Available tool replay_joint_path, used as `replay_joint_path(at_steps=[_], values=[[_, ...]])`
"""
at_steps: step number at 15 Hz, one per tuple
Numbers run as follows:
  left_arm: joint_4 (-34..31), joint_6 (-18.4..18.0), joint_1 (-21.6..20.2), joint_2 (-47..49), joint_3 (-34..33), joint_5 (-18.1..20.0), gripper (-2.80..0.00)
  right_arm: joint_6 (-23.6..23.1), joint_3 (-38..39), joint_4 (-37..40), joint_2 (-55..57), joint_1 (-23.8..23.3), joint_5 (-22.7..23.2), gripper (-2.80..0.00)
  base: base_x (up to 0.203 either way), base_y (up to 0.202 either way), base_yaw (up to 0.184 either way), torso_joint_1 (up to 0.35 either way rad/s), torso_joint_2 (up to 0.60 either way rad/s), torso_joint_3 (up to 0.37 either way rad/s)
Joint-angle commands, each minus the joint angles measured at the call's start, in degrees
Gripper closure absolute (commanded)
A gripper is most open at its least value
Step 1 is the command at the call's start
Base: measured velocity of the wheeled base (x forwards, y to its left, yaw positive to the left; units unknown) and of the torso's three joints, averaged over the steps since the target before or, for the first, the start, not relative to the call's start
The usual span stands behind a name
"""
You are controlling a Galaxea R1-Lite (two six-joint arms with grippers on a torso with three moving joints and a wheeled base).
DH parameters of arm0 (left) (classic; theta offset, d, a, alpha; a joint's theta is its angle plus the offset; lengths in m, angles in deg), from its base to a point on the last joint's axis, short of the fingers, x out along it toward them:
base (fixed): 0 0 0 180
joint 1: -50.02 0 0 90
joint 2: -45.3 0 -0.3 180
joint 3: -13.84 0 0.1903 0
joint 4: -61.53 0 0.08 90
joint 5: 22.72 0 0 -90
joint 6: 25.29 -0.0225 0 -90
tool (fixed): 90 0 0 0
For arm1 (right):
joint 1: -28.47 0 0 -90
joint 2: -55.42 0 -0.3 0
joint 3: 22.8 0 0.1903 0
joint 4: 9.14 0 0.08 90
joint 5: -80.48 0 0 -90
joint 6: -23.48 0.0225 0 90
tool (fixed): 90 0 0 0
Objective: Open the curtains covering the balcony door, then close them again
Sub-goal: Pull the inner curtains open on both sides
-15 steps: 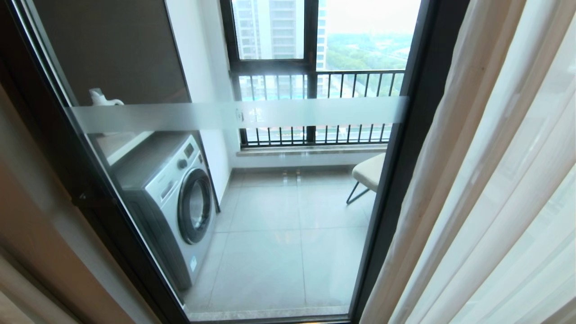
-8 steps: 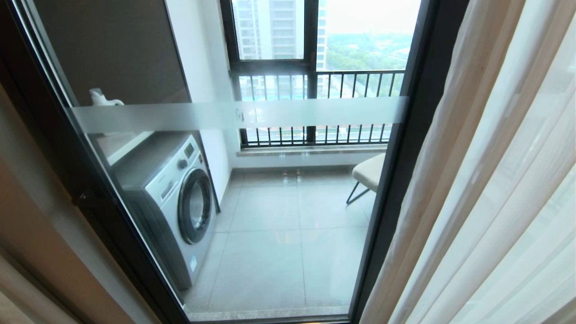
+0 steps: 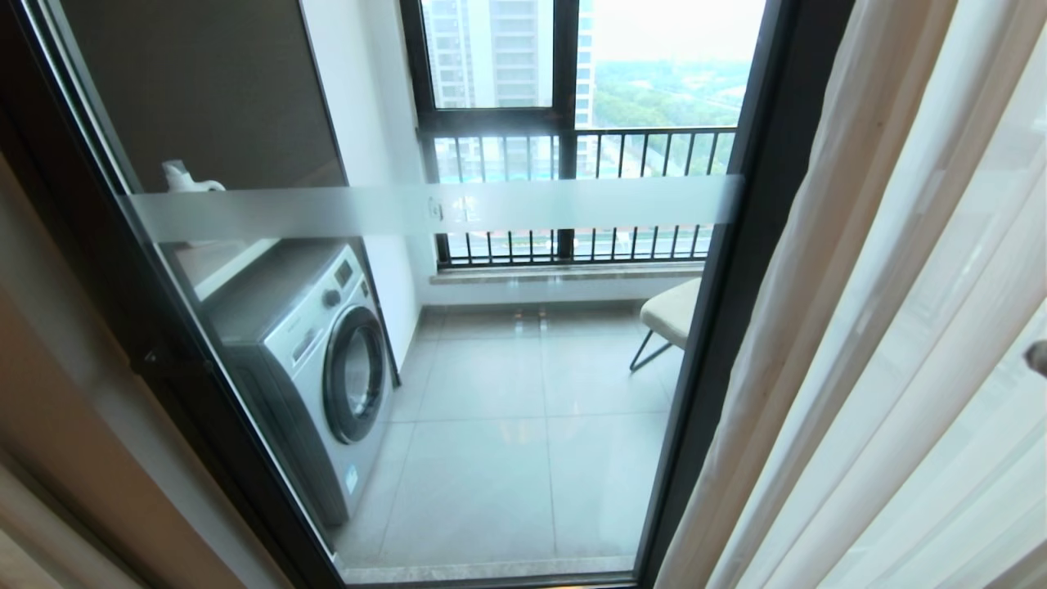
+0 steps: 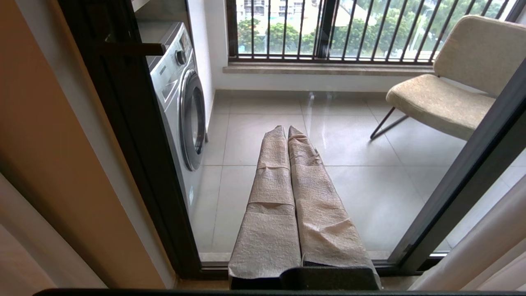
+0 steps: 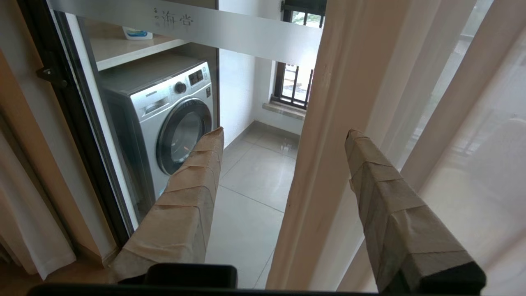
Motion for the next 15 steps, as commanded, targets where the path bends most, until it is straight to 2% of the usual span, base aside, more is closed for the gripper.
replay_joint_path(at_steps=[1,11,15], values=[[0.0,0.0,0.0,0.0,0.0,0.0,0.0,0.5,-3.7,-2.4,8.8,0.0,0.0,-2.8,0.0,0.0,0.0,0.0,0.0,0.0],[0.0,0.0,0.0,0.0,0.0,0.0,0.0,0.5,-23.0,-10.1,30.8,-0.1,-0.2,-2.8,0.0,0.0,0.0,0.0,0.0,0.0],[0.0,0.0,0.0,0.0,0.0,0.0,0.0,0.7,-28.2,-12.6,37.4,-0.1,-0.2,-2.8,0.0,0.0,0.0,0.0,0.0,0.0]])
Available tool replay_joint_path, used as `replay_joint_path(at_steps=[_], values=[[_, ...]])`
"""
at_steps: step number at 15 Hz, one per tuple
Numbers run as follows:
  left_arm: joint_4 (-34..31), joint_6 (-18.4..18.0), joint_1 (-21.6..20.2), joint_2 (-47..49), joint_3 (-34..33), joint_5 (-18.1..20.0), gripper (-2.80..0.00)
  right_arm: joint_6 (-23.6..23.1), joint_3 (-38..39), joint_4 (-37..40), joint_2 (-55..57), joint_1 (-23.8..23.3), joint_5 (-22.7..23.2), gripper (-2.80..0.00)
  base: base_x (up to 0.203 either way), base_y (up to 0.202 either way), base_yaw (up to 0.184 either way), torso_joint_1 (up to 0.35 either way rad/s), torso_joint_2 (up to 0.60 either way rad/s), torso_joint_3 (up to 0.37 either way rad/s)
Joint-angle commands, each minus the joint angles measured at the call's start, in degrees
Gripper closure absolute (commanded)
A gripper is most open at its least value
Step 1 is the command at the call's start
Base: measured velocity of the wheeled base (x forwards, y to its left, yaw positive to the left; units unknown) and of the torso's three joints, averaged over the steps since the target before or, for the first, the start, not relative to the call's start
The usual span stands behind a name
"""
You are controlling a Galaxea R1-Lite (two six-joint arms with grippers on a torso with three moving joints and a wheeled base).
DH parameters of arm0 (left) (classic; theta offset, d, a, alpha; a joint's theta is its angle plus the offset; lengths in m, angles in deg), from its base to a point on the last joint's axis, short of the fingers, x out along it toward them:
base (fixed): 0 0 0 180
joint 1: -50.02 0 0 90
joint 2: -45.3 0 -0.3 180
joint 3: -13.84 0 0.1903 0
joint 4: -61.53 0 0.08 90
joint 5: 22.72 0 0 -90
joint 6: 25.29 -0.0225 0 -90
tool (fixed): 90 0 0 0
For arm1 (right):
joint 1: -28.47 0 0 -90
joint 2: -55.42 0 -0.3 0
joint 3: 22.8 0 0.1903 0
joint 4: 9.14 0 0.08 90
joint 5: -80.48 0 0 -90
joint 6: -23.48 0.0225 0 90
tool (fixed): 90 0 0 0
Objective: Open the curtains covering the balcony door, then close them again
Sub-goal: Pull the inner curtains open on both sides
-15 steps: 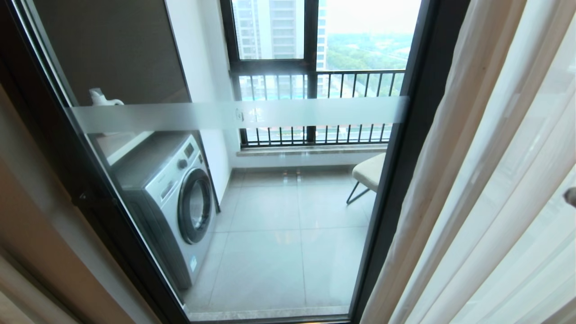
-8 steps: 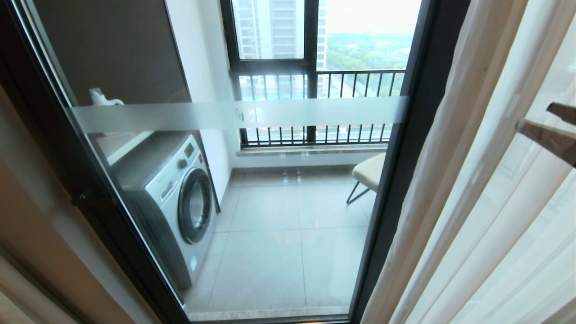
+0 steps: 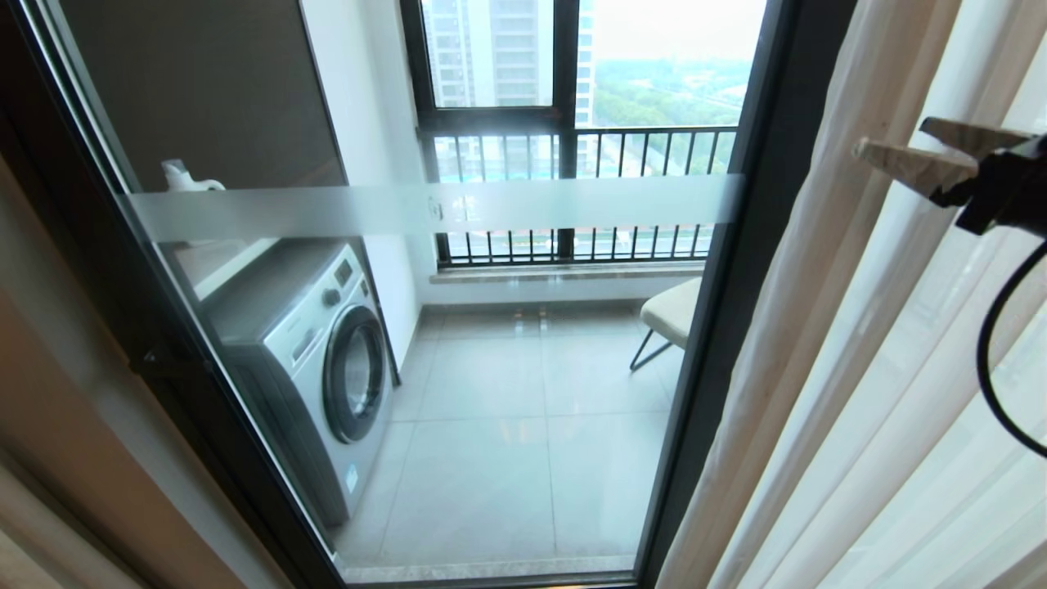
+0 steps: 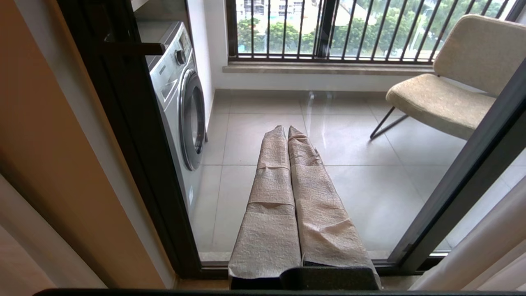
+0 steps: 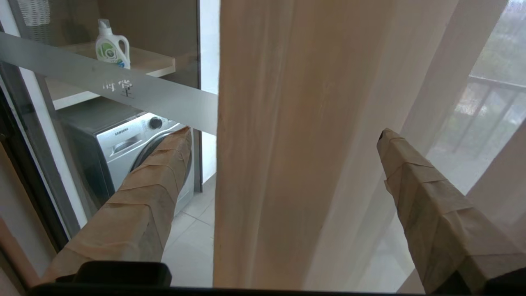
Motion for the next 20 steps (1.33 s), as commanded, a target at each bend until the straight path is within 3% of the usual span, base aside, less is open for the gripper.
replay_joint_path(at_steps=[1,9,20], values=[[0.0,0.0,0.0,0.0,0.0,0.0,0.0,0.4,-3.1,-0.6,5.3,0.1,0.1,-2.8,0.0,0.0,0.0,0.0,0.0,0.0],[0.0,0.0,0.0,0.0,0.0,0.0,0.0,6.0,-12.8,-0.5,11.2,1.1,0.2,-2.8,0.0,0.0,0.0,0.0,0.0,0.0],[0.0,0.0,0.0,0.0,0.0,0.0,0.0,5.4,-16.8,-0.4,13.9,3.8,0.0,-2.8,0.0,0.0,0.0,0.0,0.0,0.0]])
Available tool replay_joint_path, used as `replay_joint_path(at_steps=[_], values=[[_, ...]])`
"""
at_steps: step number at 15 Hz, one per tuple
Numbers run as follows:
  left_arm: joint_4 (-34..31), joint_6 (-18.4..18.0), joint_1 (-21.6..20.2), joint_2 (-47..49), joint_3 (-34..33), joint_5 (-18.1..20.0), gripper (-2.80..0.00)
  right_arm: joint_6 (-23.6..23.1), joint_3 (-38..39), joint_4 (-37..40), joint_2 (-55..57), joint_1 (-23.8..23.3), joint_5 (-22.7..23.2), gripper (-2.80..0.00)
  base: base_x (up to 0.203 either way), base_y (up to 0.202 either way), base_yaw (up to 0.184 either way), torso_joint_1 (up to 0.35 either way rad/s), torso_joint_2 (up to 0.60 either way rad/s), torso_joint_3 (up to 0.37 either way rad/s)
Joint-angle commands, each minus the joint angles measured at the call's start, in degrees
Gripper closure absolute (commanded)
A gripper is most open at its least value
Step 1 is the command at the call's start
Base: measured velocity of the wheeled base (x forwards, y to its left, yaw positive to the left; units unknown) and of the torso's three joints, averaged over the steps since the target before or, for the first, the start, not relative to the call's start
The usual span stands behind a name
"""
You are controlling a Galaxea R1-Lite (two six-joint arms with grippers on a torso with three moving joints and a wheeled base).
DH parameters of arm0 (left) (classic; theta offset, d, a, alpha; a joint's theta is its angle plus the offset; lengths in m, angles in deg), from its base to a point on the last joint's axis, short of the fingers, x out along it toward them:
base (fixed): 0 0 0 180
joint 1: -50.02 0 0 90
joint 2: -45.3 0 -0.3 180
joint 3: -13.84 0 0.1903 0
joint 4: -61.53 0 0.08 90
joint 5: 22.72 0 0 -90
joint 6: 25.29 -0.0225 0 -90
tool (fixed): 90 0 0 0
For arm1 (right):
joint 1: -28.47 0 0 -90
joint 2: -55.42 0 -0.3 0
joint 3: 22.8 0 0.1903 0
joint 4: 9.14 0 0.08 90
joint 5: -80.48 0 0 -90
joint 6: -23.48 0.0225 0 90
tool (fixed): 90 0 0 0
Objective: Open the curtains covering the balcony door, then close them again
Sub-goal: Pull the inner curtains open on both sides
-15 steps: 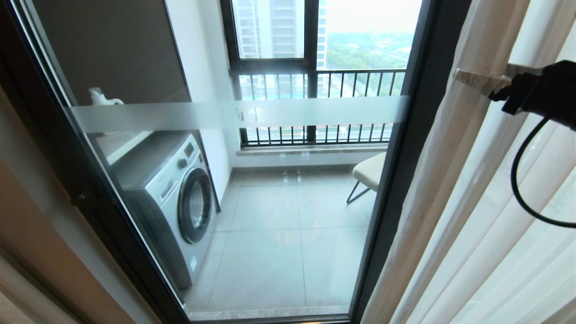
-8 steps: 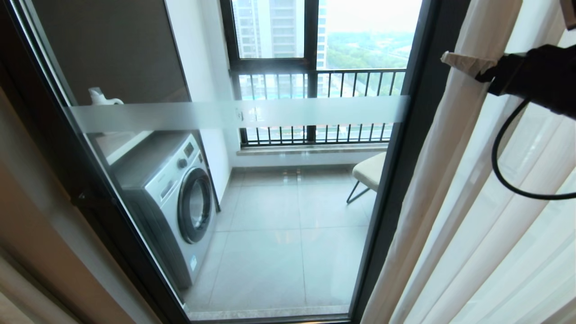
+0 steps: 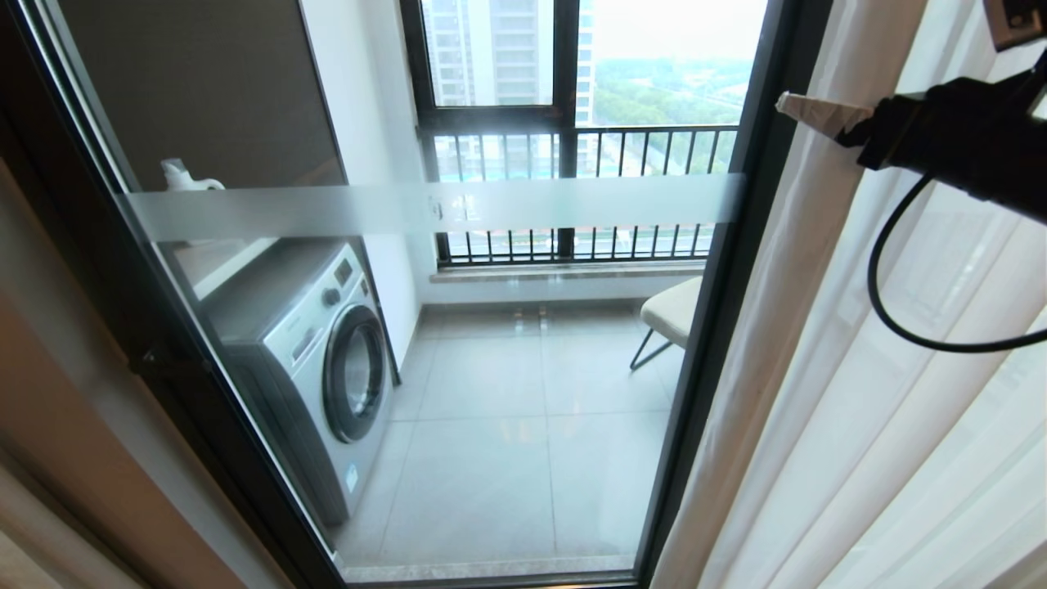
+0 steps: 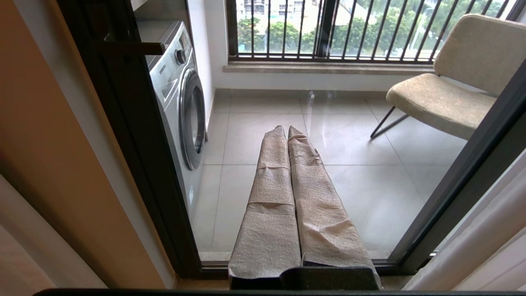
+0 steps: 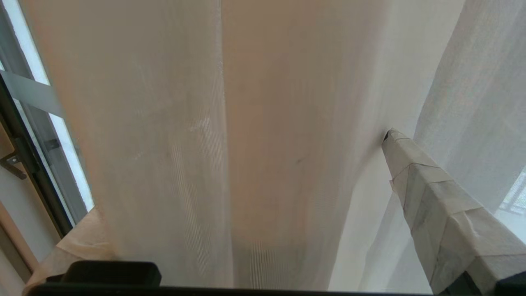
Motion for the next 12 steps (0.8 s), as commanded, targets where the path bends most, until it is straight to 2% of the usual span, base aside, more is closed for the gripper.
replay_joint_path(at_steps=[1,2,3,4,7,10,12], values=[[0.0,0.0,0.0,0.0,0.0,0.0,0.0,-0.5,0.0,-0.2,0.0,0.0,0.2,-2.8,0.0,0.0,0.0,0.0,0.0,0.0],[0.0,0.0,0.0,0.0,0.0,0.0,0.0,-0.8,0.0,-0.2,0.0,-0.1,0.2,-2.8,0.0,0.0,0.0,0.0,0.0,0.0],[0.0,0.0,0.0,0.0,0.0,0.0,0.0,-0.8,0.0,-0.2,0.0,0.0,0.2,0.0,0.0,0.0,0.0,0.0,0.0,0.0],[0.0,0.0,0.0,0.0,0.0,0.0,0.0,-0.7,0.0,-0.1,0.0,-0.1,-0.3,0.0,0.0,0.0,0.0,0.0,0.0,0.0],[0.0,0.0,0.0,0.0,0.0,0.0,0.0,-0.2,-0.8,0.4,0.4,0.6,-8.0,0.0,0.0,0.0,0.0,0.0,0.0,0.0],[0.0,0.0,0.0,0.0,0.0,0.0,0.0,-0.2,-1.3,0.1,0.6,0.9,-11.6,0.0,0.0,0.0,0.0,0.0,0.0,0.0],[0.0,0.0,0.0,0.0,0.0,0.0,0.0,-0.2,-1.3,-0.2,0.4,1.0,-16.4,0.0,0.0,0.0,0.0,0.0,0.0,0.0]])
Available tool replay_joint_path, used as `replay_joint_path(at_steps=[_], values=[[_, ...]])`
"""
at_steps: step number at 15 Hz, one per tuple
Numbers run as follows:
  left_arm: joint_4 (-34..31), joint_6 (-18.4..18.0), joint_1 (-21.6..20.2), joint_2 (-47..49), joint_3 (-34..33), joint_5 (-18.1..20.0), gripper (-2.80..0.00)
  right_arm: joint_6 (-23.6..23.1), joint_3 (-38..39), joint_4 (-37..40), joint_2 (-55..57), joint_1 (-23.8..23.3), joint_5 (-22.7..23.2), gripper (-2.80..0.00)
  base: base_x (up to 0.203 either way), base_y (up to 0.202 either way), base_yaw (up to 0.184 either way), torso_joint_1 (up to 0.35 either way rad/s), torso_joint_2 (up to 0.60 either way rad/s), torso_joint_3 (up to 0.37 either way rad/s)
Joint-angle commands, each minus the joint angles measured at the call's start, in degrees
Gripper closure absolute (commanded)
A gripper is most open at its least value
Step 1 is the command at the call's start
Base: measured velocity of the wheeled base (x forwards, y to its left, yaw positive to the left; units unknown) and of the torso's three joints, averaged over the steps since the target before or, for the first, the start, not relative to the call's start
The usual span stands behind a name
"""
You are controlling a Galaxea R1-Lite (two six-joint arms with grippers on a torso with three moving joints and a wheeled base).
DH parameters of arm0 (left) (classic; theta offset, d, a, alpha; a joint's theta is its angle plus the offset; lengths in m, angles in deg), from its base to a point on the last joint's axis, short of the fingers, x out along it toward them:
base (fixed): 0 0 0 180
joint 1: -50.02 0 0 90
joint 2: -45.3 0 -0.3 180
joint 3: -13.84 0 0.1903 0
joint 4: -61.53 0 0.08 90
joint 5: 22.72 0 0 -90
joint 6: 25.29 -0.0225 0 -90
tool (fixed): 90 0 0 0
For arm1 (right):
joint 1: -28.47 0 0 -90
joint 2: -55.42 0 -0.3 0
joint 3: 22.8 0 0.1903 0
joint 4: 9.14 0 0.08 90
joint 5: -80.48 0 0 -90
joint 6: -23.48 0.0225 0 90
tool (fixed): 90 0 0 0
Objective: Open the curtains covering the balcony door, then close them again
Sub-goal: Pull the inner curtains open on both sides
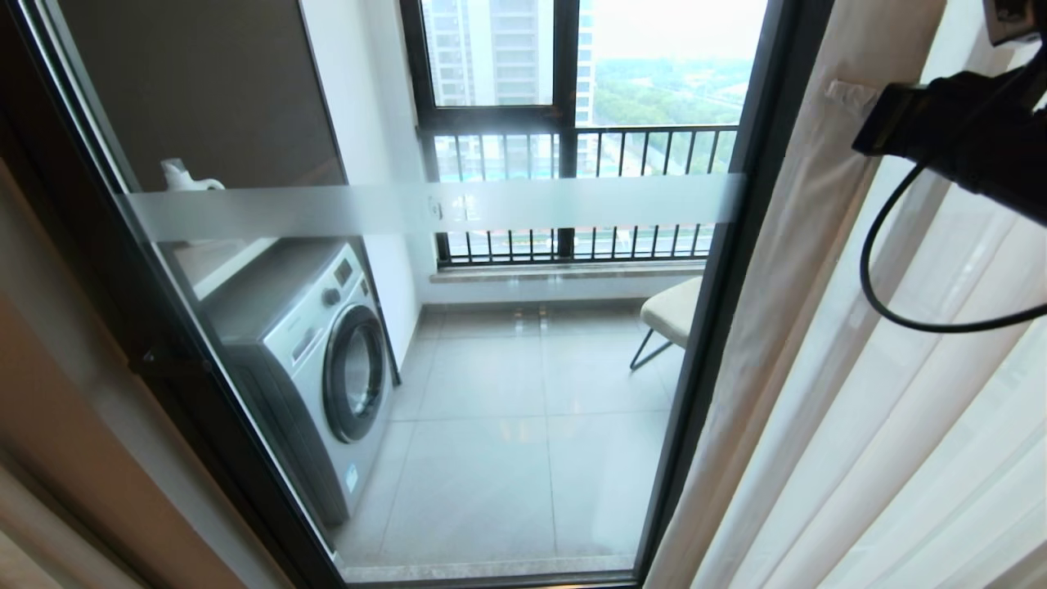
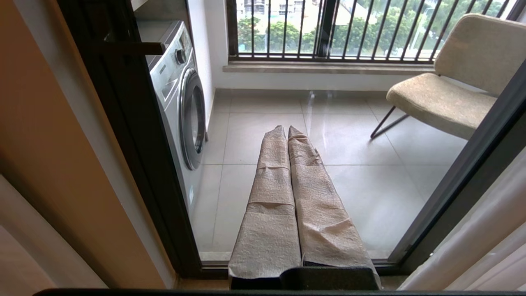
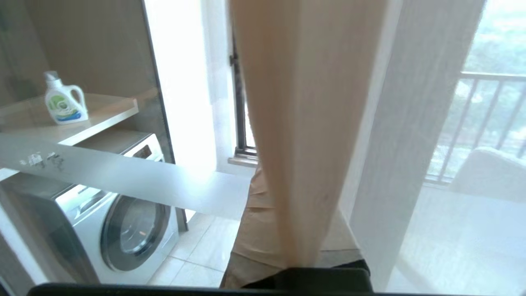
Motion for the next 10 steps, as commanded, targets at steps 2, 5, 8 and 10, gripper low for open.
replay_joint_path(at_steps=[2,5,8,10], values=[[0.0,0.0,0.0,0.0,0.0,0.0,0.0,-0.1,0.0,-0.6,-0.9,0.0,-5.6,0.0,0.0,0.0,0.0,0.0,0.0,0.0],[0.0,0.0,0.0,0.0,0.0,0.0,0.0,-0.1,0.5,-0.6,-2.8,-0.1,-7.9,0.0,0.0,0.0,0.0,0.0,0.0,0.0],[0.0,0.0,0.0,0.0,0.0,0.0,0.0,-0.4,2.5,-0.7,-5.4,-1.0,-8.1,0.0,0.0,0.0,0.0,0.0,0.0,0.0],[0.0,0.0,0.0,0.0,0.0,0.0,0.0,-0.7,4.8,-1.8,-6.6,-1.6,-8.1,0.0,0.0,0.0,0.0,0.0,0.0,0.0]])
